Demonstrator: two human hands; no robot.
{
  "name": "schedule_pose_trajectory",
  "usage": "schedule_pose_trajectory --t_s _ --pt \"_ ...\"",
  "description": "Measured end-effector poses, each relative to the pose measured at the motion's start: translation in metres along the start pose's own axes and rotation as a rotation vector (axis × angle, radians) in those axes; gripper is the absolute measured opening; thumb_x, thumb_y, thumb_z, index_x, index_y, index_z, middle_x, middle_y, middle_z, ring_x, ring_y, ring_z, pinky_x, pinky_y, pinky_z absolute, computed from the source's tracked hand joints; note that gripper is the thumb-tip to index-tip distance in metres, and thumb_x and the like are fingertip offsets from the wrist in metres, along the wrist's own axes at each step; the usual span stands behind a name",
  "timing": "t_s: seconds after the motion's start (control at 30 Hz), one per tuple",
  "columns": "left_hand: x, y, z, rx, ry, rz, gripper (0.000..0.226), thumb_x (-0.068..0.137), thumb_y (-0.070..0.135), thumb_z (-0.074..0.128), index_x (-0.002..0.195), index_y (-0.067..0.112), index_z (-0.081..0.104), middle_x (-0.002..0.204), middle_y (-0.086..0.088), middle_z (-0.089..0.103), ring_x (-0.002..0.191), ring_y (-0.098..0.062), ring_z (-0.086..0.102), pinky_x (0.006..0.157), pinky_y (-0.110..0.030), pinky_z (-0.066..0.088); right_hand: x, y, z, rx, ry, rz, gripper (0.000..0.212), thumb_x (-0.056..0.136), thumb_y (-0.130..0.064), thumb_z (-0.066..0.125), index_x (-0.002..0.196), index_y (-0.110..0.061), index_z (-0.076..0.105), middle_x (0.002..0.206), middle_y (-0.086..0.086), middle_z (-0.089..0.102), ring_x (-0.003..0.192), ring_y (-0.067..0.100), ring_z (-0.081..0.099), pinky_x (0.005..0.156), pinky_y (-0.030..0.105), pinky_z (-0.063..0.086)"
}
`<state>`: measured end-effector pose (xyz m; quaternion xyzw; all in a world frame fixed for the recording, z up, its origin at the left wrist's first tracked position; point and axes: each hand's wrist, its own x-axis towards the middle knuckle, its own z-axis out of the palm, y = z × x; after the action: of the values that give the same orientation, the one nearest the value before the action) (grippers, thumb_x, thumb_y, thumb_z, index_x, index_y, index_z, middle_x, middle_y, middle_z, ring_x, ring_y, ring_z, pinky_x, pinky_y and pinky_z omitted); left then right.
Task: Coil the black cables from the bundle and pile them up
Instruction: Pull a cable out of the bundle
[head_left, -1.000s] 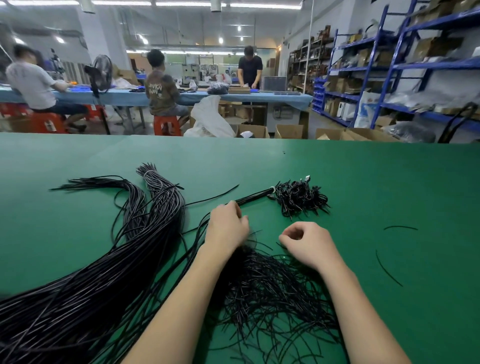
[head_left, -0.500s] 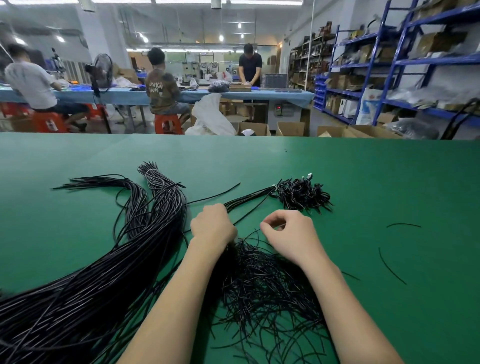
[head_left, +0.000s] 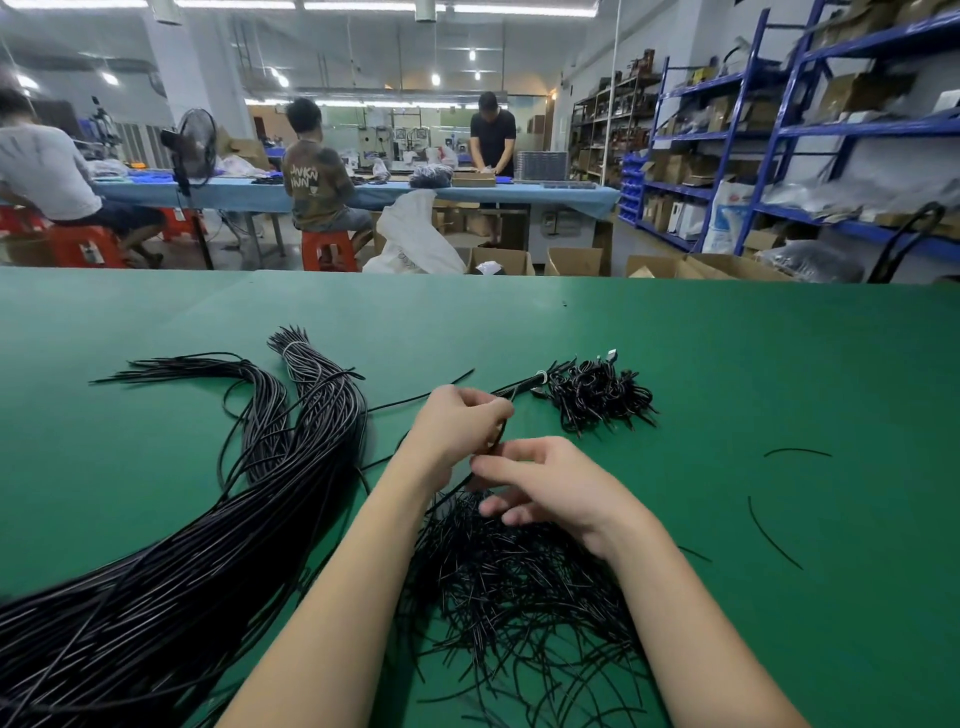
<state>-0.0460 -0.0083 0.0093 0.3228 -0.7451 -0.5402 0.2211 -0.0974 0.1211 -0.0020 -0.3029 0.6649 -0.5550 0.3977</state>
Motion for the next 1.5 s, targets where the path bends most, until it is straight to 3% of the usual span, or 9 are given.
schedule_pose_trajectory --t_s 0.5,0.63,0.8,1.0,1.1,1.2,1.3,1.4,1.5 --pt "-0.012 0.009 -0.015 0.084 -0.569 0.098 0.035 0.103 0.043 0.049 0.087 0.019 0.069 0.064 0.006 0.057 0.059 -0.013 0.054 0.056 -0.02 0.04 -0.001 -0.009 -0.036 0.716 0.606 -0.201 0.012 0.096 -0.013 0.069 0.104 -0.004 0.067 0.076 0.003 0.077 0.061 0.01 0.073 0.052 0.018 0.055" --pt "-0.014 0.016 -0.013 0.106 -0.424 0.172 0.032 0.101 0.039 0.053 0.082 0.021 0.072 0.064 0.008 0.041 0.052 -0.01 0.037 0.05 -0.021 0.032 -0.007 -0.005 -0.047 0.061 0.948 -0.462 0.02 0.091 -0.035 0.072 0.103 -0.026 0.059 0.095 -0.008 0.071 0.06 0.004 0.068 0.059 0.026 0.053" --pt "-0.01 0.015 0.001 0.325 -0.156 0.441 0.024 0.097 0.036 0.06 0.085 0.021 0.075 0.058 0.014 0.049 0.057 -0.005 0.041 0.059 -0.025 0.034 -0.012 -0.015 -0.05 -0.904 0.565 -0.445 0.023 0.081 -0.06 0.059 0.102 -0.053 0.066 0.082 -0.032 0.067 0.067 -0.007 0.055 0.06 0.02 0.038" --pt "-0.019 0.028 0.003 -0.09 0.052 0.631 0.017 0.092 0.028 0.071 0.078 0.021 0.066 0.07 0.008 0.059 0.063 -0.008 0.051 0.059 -0.016 0.038 -0.013 -0.015 -0.063 -0.708 0.702 -0.314 0.012 0.092 -0.041 0.064 0.084 -0.038 0.071 0.067 -0.035 0.067 0.068 -0.006 0.061 0.067 0.025 0.049" --pt "-0.021 0.037 -0.009 -0.205 -0.37 0.343 0.054 0.099 0.057 0.048 0.065 0.021 0.068 0.054 0.004 0.055 0.048 -0.011 0.047 0.049 -0.02 0.036 -0.013 -0.021 -0.062 -0.421 0.766 -0.374 0.013 0.098 -0.034 0.06 0.087 -0.029 0.065 0.065 -0.025 0.071 0.047 -0.003 0.053 0.053 0.021 0.042" --pt "-0.02 0.03 -0.013 -0.066 -0.78 -0.008 0.088 0.093 0.078 0.015 0.108 0.013 0.073 0.098 -0.007 0.076 0.088 -0.016 0.071 0.071 -0.027 0.052 -0.025 -0.034 -0.063 -0.302 0.51 -0.427 0.008 0.099 -0.03 0.061 0.095 -0.025 0.065 0.072 -0.01 0.077 0.043 -0.002 0.048 0.056 0.023 0.035" --pt "-0.017 0.022 0.004 -0.261 -0.606 -0.042 0.087 0.093 0.077 0.019 0.139 0.013 0.055 0.131 0.001 0.067 0.123 -0.014 0.061 0.105 -0.037 0.047 -0.041 -0.043 -0.069 -0.416 0.143 -0.403 0.007 0.099 -0.03 0.064 0.096 -0.026 0.068 0.079 -0.003 0.079 0.059 0.016 0.049 0.064 0.03 0.043" --pt "-0.009 0.019 0.006 -0.797 -0.384 -0.049 0.068 0.1 0.063 0.032 0.137 0.011 0.055 0.131 -0.004 0.068 0.123 -0.018 0.062 0.102 -0.039 0.048 -0.053 -0.048 -0.078 -0.517 0.024 -0.373 0.005 0.093 -0.033 0.068 0.094 -0.03 0.071 0.084 -0.004 0.08 0.074 0.043 0.059 0.09 0.059 0.049" --pt "-0.001 0.018 -0.008 -1.105 -0.29 -0.041 0.056 0.108 0.047 0.026 0.133 0.009 0.059 0.13 -0.009 0.068 0.124 -0.022 0.063 0.102 -0.037 0.049 -0.063 -0.053 -0.083 -0.468 0.033 -0.484 0.011 0.088 -0.034 0.067 0.094 -0.029 0.076 0.084 -0.002 0.08 0.094 0.029 0.074 0.097 0.043 0.054"
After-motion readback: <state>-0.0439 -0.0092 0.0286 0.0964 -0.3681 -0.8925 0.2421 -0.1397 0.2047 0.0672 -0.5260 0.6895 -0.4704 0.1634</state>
